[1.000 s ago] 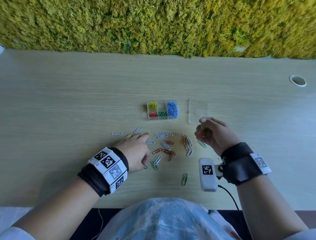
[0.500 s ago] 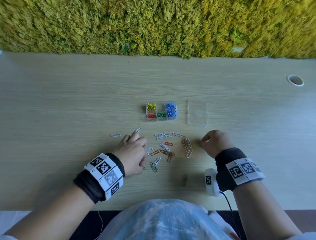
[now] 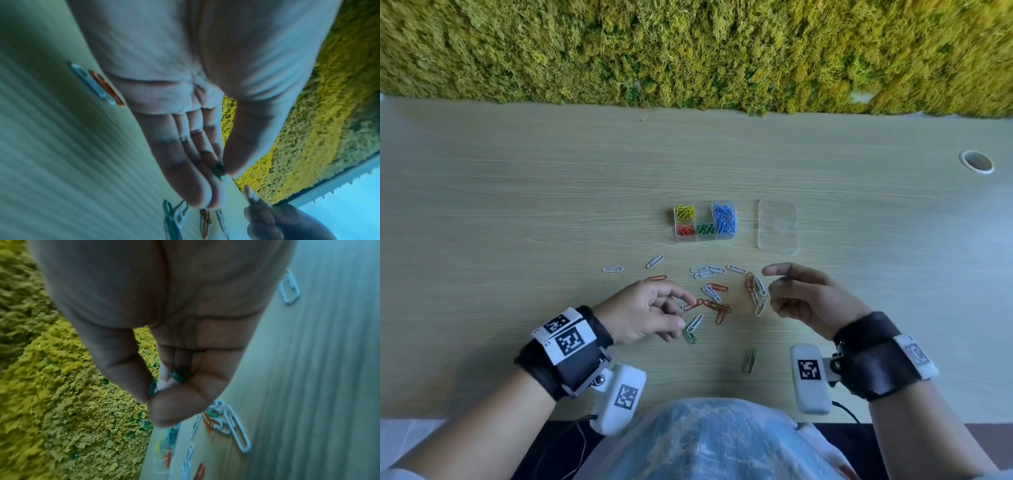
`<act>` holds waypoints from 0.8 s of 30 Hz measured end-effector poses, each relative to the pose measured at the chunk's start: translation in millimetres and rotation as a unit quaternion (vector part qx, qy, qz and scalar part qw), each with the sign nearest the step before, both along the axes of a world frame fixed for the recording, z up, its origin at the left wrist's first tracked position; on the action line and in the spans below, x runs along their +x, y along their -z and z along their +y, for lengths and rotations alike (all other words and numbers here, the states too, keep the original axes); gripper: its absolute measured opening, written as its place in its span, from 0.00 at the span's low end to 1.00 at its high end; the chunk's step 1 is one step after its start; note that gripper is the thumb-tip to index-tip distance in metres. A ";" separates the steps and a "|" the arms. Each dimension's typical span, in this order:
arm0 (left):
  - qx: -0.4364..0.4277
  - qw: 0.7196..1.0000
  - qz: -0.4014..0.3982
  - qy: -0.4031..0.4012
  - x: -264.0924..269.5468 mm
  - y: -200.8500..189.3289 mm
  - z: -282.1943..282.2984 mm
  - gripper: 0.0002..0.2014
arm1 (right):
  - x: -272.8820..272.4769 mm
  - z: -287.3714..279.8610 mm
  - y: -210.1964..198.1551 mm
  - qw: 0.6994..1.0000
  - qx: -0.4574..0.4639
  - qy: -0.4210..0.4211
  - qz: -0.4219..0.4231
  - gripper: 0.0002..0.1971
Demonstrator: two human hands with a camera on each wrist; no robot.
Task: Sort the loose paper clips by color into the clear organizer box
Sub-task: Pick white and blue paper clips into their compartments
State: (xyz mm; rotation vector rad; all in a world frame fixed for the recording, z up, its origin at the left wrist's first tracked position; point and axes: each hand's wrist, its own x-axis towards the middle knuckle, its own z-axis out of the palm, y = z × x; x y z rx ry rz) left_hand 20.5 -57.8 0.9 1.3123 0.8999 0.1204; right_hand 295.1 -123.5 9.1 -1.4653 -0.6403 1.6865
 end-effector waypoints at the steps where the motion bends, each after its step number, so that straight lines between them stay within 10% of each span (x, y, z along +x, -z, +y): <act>1: -0.015 1.000 -0.004 -0.006 0.7 0.9 0.5 0.12 | -0.2 -1.7 0.3 1.000 -0.005 -0.003 0.026 0.10; 6: -0.024 0.999 0.033 -0.023 6.3 3.0 -0.6 0.03 | -13.3 -5.8 2.3 0.977 0.012 -0.171 -0.127 0.06; 9: 0.213 0.960 0.157 0.087 5.5 9.7 -2.7 0.05 | -28.5 -9.0 3.4 0.845 0.084 -0.369 -0.378 0.11; 13: 0.372 0.882 0.232 0.173 5.7 10.1 -8.8 0.05 | -49.1 -13.9 4.8 0.722 0.084 -0.465 -0.506 0.08; 24: 0.449 0.832 0.276 0.174 15.5 2.7 -20.8 0.09 | -47.7 -16.5 4.9 0.719 0.095 -0.395 -0.564 0.10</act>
